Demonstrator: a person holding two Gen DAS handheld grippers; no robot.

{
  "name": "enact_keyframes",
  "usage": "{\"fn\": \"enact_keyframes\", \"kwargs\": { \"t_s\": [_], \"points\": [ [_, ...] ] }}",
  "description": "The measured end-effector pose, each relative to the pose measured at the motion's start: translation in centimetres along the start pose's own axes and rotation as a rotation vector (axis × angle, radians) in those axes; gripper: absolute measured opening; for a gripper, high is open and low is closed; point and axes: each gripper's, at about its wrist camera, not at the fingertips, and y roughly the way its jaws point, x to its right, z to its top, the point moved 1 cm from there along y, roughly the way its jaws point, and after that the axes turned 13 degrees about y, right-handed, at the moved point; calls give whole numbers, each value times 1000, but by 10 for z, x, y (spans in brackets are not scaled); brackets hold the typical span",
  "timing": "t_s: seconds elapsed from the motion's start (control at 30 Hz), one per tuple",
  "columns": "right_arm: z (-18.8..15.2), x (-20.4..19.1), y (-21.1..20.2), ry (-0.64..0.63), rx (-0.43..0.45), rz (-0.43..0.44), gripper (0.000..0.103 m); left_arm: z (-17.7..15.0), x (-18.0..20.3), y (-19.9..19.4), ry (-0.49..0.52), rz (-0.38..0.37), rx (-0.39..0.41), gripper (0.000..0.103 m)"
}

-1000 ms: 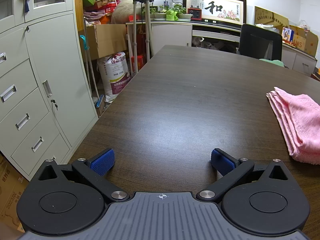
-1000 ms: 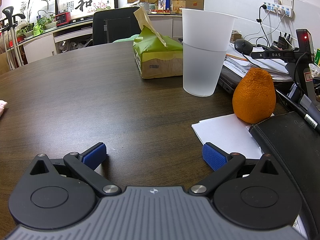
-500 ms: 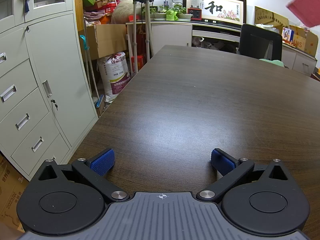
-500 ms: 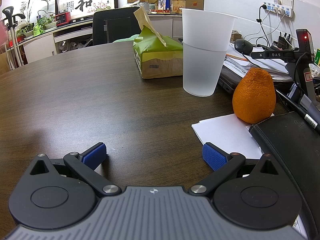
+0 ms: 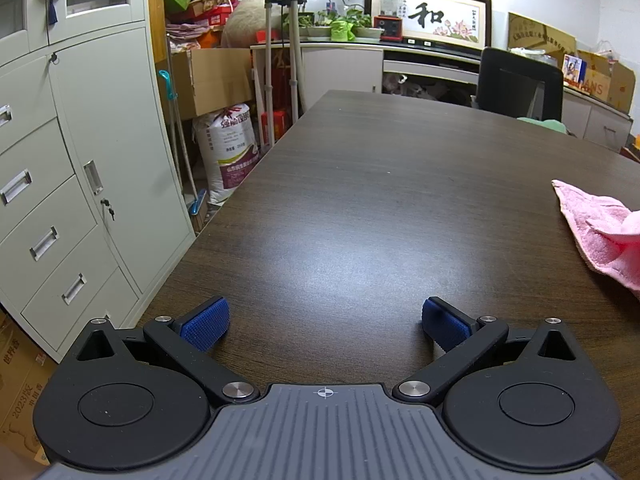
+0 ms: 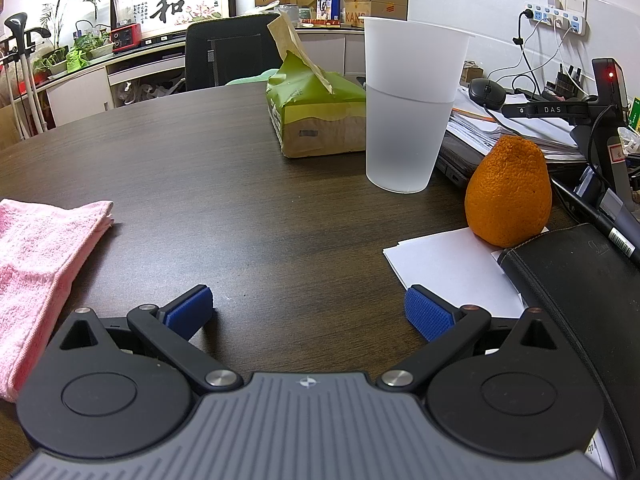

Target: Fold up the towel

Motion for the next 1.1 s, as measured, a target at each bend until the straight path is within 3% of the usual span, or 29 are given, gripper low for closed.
{"fn": "enact_keyframes", "kwargs": {
  "t_s": [1.1],
  "points": [
    [0, 0, 0, 0, 0, 0, 103, -2, -1, -1, 2, -2, 0, 103]
  ]
}}
